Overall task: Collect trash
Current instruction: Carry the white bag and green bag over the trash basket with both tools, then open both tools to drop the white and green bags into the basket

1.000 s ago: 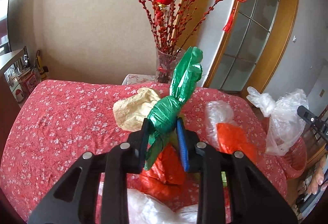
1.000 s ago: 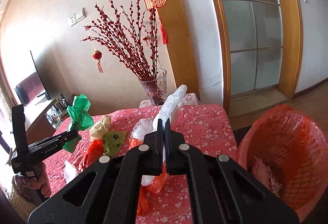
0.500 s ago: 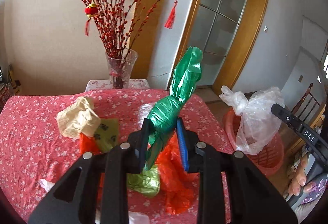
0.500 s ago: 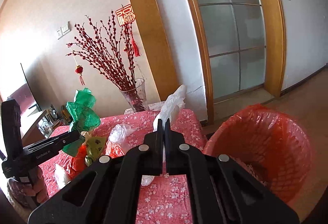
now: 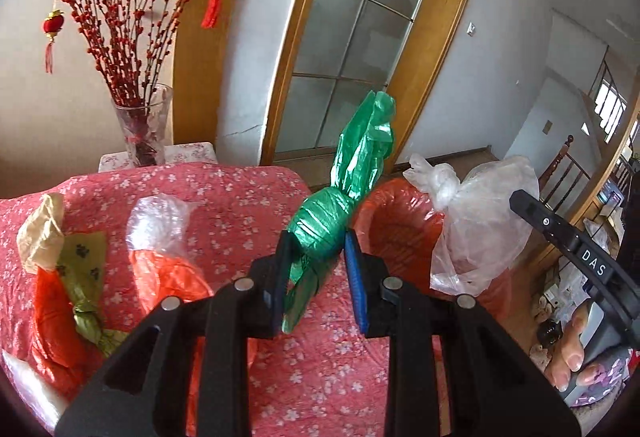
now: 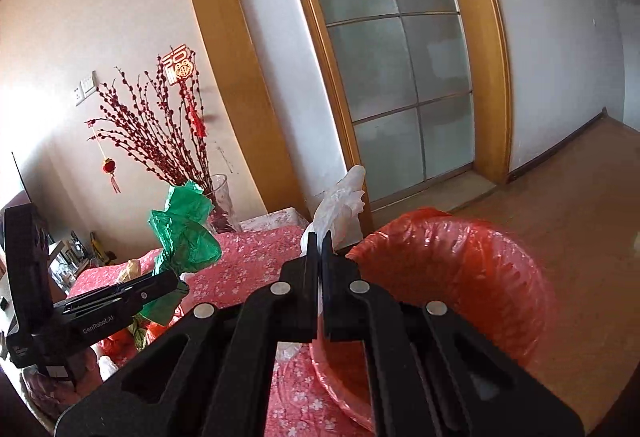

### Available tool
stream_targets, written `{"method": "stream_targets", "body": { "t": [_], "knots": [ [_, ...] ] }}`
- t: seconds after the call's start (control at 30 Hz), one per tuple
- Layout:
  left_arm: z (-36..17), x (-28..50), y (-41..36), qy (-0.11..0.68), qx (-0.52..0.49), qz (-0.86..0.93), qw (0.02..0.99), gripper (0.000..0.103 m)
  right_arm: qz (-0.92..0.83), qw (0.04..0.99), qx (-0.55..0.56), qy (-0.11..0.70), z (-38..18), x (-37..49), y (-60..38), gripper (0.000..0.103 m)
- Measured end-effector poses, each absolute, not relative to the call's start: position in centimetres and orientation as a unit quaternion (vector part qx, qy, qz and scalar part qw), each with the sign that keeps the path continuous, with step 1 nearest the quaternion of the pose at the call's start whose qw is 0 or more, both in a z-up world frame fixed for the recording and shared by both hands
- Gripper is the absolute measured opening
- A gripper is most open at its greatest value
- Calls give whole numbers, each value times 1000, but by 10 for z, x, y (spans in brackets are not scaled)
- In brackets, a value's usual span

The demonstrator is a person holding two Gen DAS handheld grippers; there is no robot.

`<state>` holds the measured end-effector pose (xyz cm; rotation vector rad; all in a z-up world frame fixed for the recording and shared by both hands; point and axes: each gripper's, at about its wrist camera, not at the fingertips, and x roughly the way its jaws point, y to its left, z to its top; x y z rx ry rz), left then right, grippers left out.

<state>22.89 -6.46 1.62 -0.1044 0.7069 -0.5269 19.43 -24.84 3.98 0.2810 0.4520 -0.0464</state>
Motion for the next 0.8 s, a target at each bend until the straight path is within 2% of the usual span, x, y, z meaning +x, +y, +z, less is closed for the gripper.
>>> {"method": "stream_targets", "body": {
  "t": [0.8],
  "knots": [
    [-9,234,-176,372,-38,-336,864,27,-93,957,163,222,25,166,-322,2]
  ]
}}
